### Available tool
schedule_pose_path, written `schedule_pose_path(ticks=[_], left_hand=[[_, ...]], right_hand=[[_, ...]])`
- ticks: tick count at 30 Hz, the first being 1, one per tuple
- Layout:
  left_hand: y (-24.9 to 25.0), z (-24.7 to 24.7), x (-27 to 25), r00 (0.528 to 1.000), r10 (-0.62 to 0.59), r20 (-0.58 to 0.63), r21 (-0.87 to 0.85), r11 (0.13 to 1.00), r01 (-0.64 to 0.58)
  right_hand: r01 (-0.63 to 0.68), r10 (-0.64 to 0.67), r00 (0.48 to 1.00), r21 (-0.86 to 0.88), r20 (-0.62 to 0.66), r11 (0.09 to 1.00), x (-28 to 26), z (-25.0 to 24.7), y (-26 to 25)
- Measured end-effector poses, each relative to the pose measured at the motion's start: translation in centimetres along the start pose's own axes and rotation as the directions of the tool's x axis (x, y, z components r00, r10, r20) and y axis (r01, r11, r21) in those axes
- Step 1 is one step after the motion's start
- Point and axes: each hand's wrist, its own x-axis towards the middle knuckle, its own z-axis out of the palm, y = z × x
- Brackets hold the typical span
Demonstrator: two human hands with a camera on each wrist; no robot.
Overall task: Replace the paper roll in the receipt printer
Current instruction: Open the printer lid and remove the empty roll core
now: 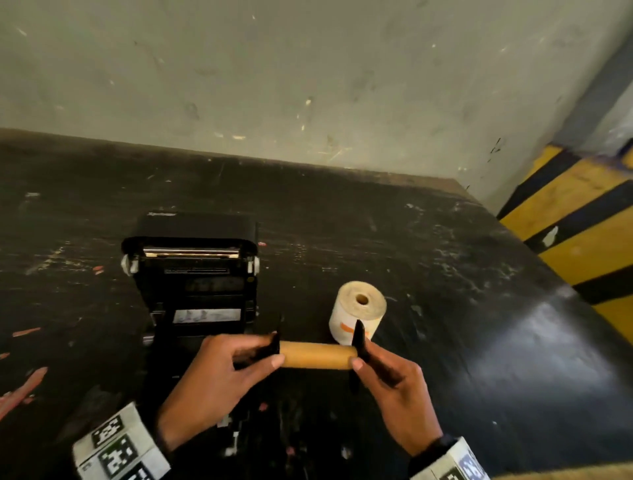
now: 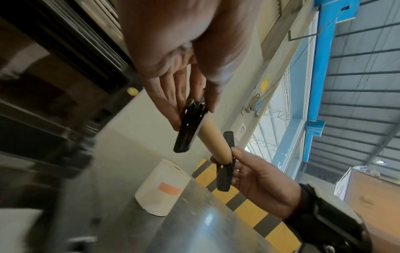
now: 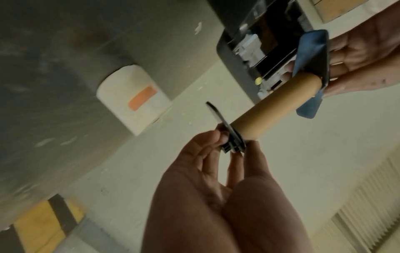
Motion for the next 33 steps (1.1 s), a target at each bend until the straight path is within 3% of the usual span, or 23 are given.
schedule_pose_path(ticks=[6, 11, 13, 15, 17, 22, 24, 26, 28, 30, 31, 33], left_hand=[[2.7, 9.4, 2.3, 1.000, 0.002, -0.003, 0.040, 0.999, -0.002], [-1.2, 12.9, 4.3, 0.974, -0.161, -0.162, 0.201, 0.960, 0.192], [-2.8, 13.9, 5.4, 0.948, -0.255, -0.189, 0.402, 0.861, 0.312], [-3.8, 15.1, 6.4, 0.912, -0.353, -0.209, 0.632, 0.663, 0.402], [-4.7, 16.0, 7.2, 0.887, -0.409, -0.217, 0.740, 0.523, 0.423], [-6.8, 17.1, 8.3, 0.869, -0.442, -0.223, 0.817, 0.401, 0.414], [-6.9, 17.3, 8.2, 0.855, -0.454, -0.249, 0.797, 0.405, 0.448], [-6.8, 17.4, 8.1, 0.873, -0.411, -0.261, 0.774, 0.452, 0.444], [-6.2, 17.5, 7.8, 0.921, -0.305, -0.243, 0.640, 0.663, 0.389], [-4.7, 17.8, 7.0, 0.967, -0.236, -0.100, 0.327, 0.910, 0.256], [-3.4, 18.0, 6.4, 0.977, -0.212, 0.034, 0.222, 0.954, 0.200], [-2.0, 18.4, 5.1, 0.956, -0.164, 0.244, 0.229, 0.967, 0.108]], right_hand=[[-0.063, 0.063, 0.998, 0.008, 0.015, 0.998, -0.9, -8.5, 4.0], [-0.110, 0.110, 0.993, -0.010, 0.041, 0.994, -0.5, -12.6, 7.8], [-0.130, 0.130, 0.991, -0.013, 0.033, 0.991, -0.3, -13.3, 9.1], [-0.144, 0.144, 0.989, -0.014, 0.041, 0.989, -0.2, -13.4, 10.0], [-0.158, 0.158, 0.987, -0.012, 0.036, 0.987, -0.3, -13.1, 10.7], [-0.165, 0.168, 0.984, -0.051, 0.058, 0.985, -0.9, -13.0, 11.6], [-0.188, 0.190, 0.980, -0.045, 0.055, 0.981, -1.1, -13.2, 12.0], [-0.210, 0.213, 0.975, -0.054, 0.057, 0.976, -1.3, -13.5, 12.4], [-0.215, 0.219, 0.974, -0.065, 0.059, 0.974, -1.3, -13.7, 12.7], [-0.212, 0.217, 0.973, -0.072, 0.076, 0.975, -1.1, -13.7, 12.9], [-0.206, 0.212, 0.973, -0.072, 0.089, 0.976, -0.9, -13.5, 13.0], [-0.195, 0.201, 0.972, -0.059, 0.124, 0.979, -0.5, -13.1, 13.1]])
